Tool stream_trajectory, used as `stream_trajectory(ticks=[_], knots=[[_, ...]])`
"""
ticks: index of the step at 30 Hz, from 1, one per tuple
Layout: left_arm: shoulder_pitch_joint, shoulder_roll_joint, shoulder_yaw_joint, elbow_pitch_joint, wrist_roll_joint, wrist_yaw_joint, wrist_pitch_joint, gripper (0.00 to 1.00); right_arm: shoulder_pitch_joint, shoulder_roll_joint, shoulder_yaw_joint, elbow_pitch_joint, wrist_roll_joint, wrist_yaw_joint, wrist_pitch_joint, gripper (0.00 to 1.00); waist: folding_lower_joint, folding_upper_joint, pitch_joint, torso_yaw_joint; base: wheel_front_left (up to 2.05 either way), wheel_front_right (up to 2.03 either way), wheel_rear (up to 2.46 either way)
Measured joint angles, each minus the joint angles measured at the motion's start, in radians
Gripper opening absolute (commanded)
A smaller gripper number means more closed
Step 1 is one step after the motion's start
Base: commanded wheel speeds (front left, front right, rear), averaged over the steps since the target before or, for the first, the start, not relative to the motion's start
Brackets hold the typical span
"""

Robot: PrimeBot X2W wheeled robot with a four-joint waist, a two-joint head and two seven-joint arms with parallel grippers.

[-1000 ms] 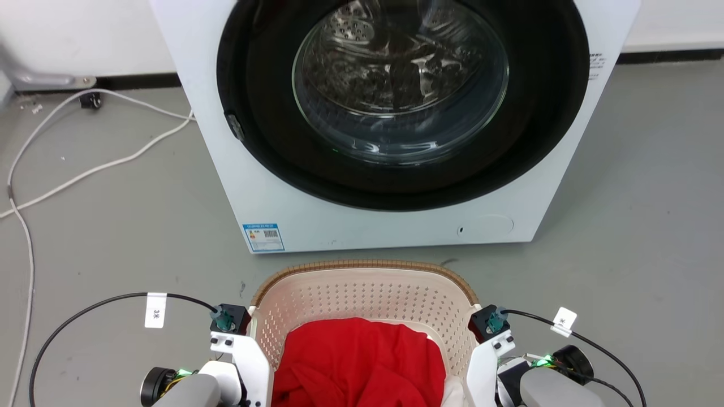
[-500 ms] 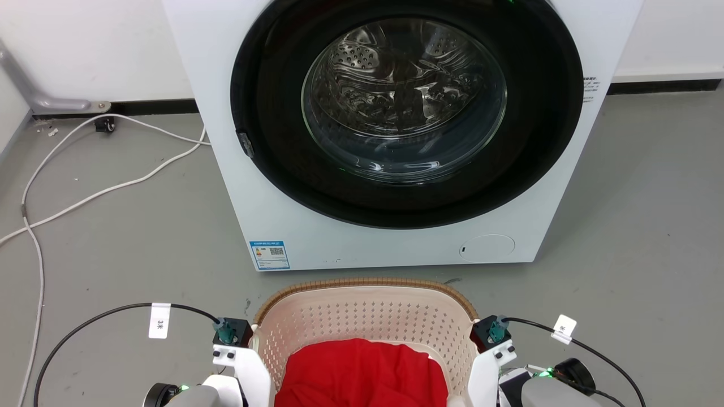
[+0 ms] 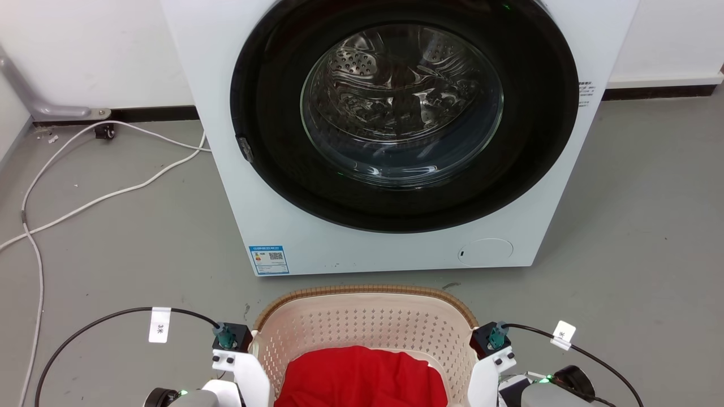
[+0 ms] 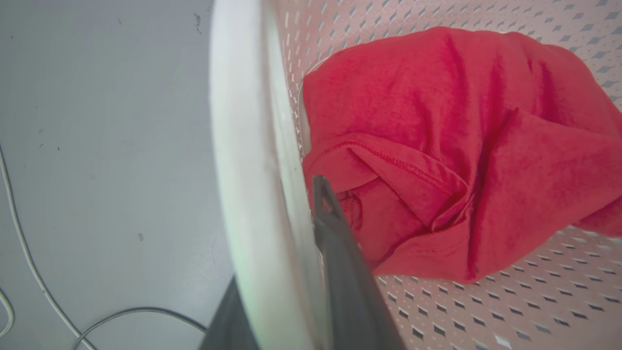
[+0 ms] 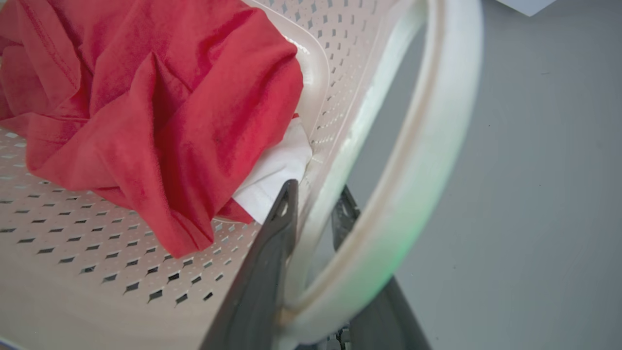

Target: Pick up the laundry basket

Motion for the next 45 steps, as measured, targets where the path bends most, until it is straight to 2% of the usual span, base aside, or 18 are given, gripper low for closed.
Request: stream_trajectory(ticks=[45], knots=[[-0.019, 0.007, -0.134, 0.022, -0.137, 0.0, -0.018, 0.0, -0.001, -0.002, 0.108, 0.013, 0.111, 0.0, -0.018, 0.0, 0.0001, 0.0, 0.001, -0.007, 0.0, 0.0, 0.0]])
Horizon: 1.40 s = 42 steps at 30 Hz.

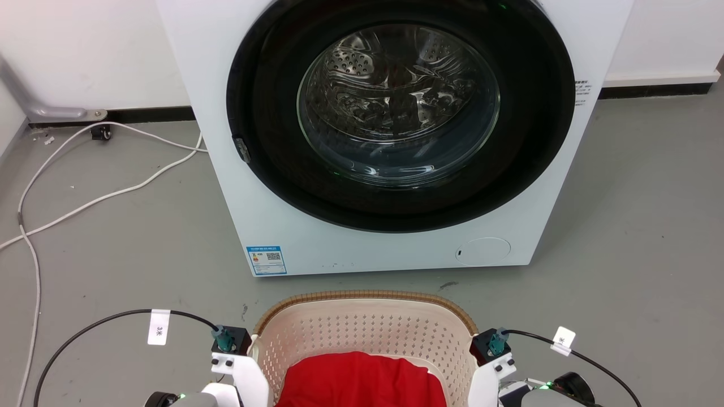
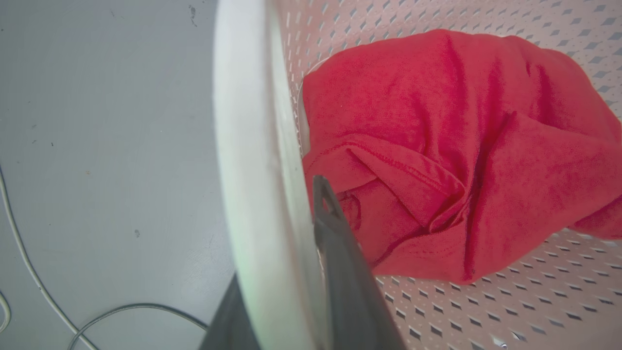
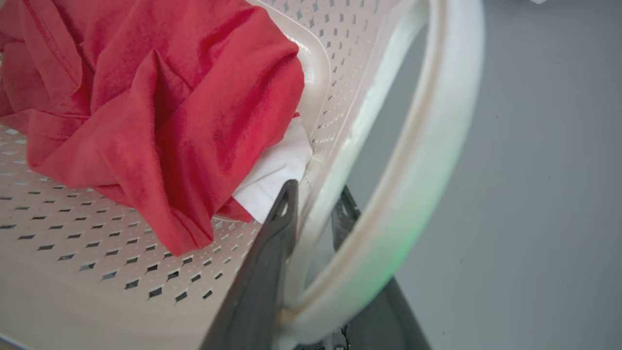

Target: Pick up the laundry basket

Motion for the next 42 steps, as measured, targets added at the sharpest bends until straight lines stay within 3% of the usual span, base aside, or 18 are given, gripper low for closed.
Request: stream_trajectory(ticks=[42], knots=[[-0.009, -0.001, -0.086, 0.013, -0.085, 0.0, -0.013, 0.0, -0.002, -0.003, 0.069, 0.006, 0.061, 0.0, -0.01, 0.0, 0.0, 0.0, -0.002, 0.005, 0.0, 0.0, 0.0]])
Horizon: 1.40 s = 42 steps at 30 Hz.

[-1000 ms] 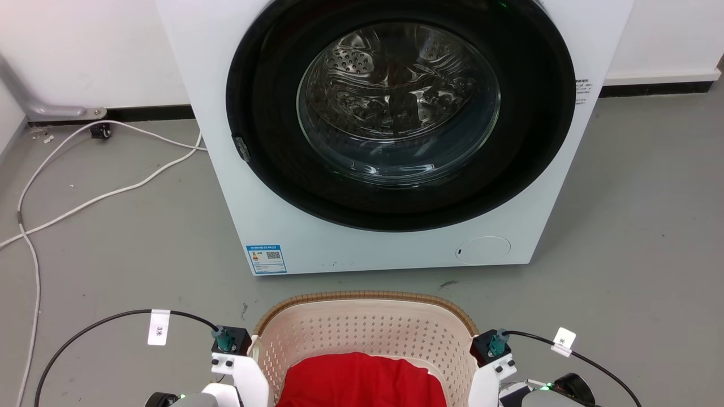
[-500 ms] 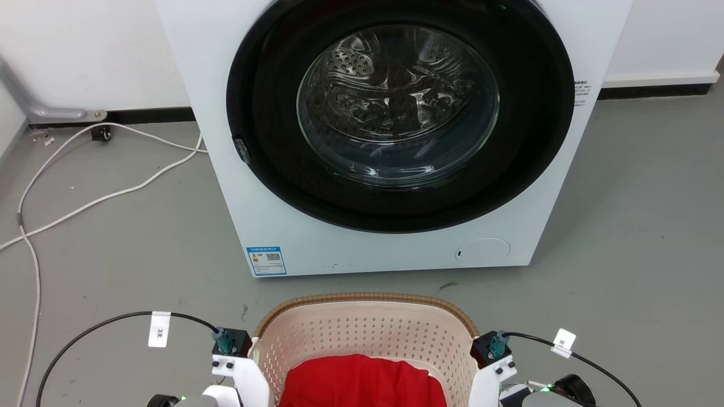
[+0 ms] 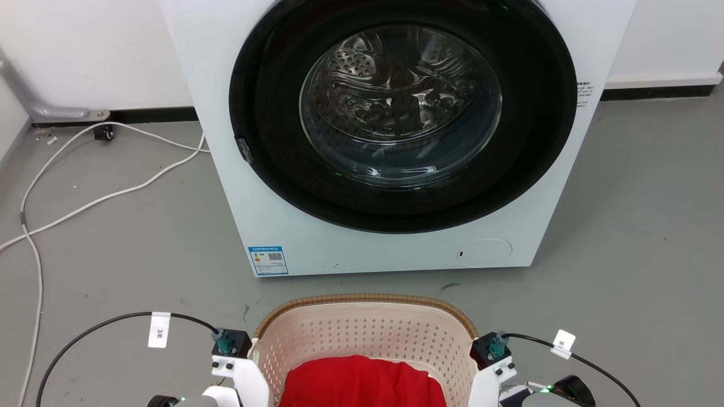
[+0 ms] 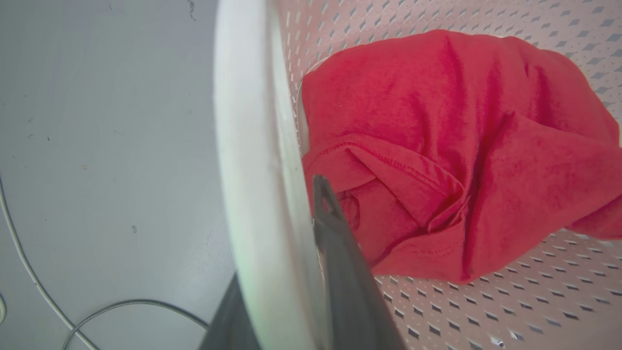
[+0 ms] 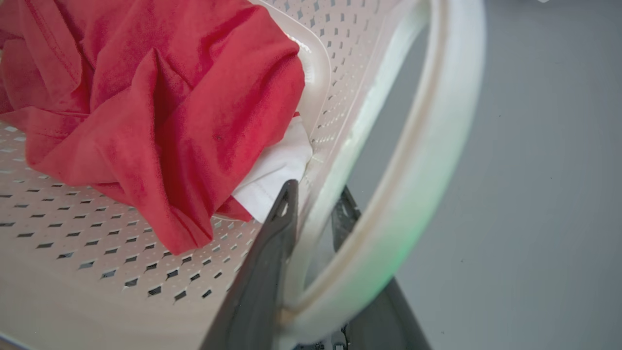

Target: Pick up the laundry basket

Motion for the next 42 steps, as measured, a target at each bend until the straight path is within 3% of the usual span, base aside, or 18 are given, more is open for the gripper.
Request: stream_trajectory(ticks=[42], knots=[[-0.011, 0.0, -0.053, 0.002, -0.057, 0.0, -0.011, 0.0, -0.002, -0.005, 0.029, 0.003, 0.027, 0.0, -0.004, 0.0, -0.0001, 0.0, 0.003, 0.005, 0.0, 0.0, 0.0]])
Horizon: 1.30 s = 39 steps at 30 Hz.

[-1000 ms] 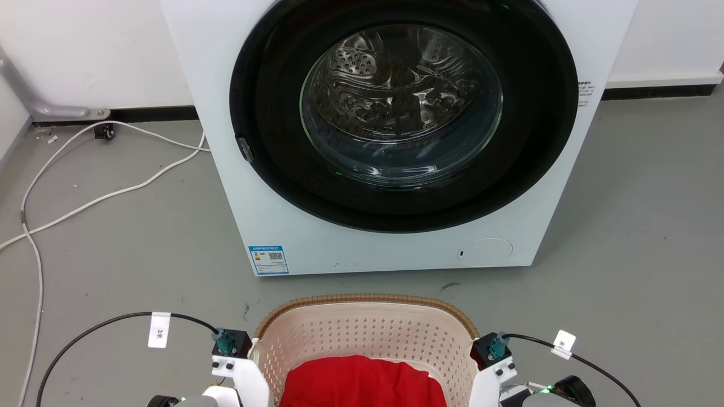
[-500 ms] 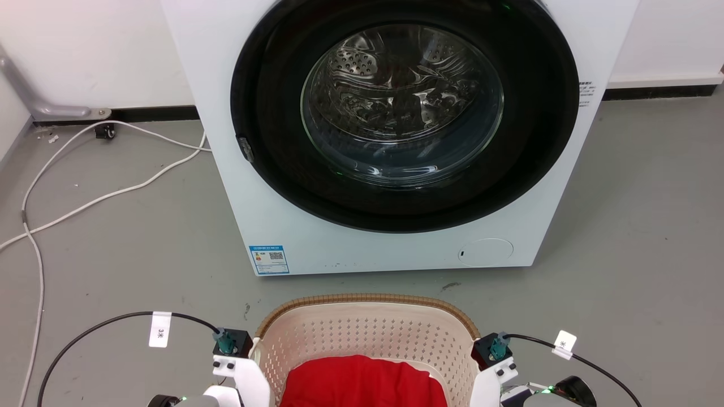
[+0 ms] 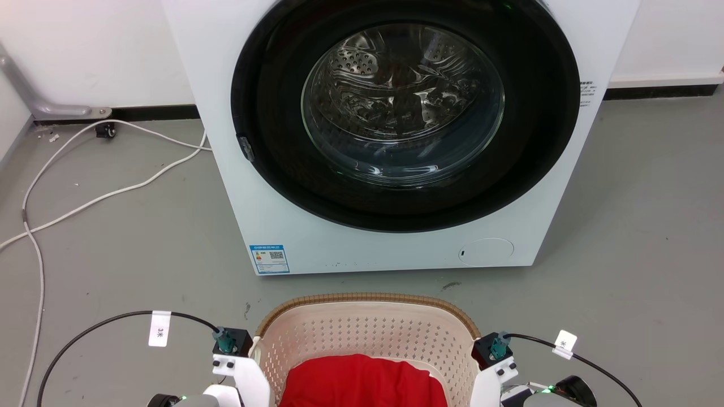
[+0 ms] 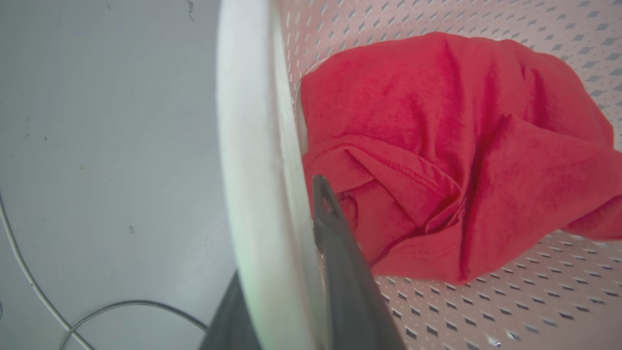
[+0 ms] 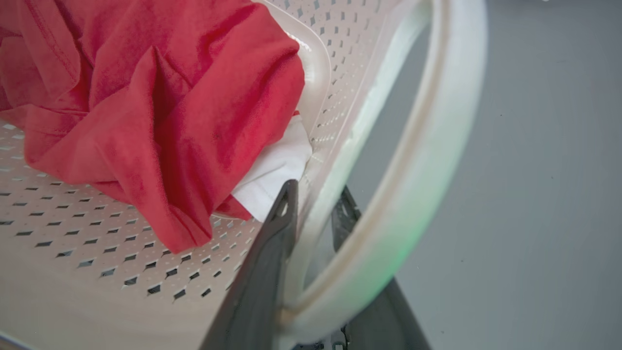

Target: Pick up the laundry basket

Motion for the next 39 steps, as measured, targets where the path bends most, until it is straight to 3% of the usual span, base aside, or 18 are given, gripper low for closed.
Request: stream_trajectory(ticks=[39], knots=[[-0.004, 0.001, -0.027, 0.002, -0.019, 0.0, -0.007, 0.0, 0.0, -0.001, 0.01, 0.001, 0.009, 0.0, -0.003, 0.0, 0.0, 0.0, 0.002, -0.002, 0.0, 0.0, 0.0]])
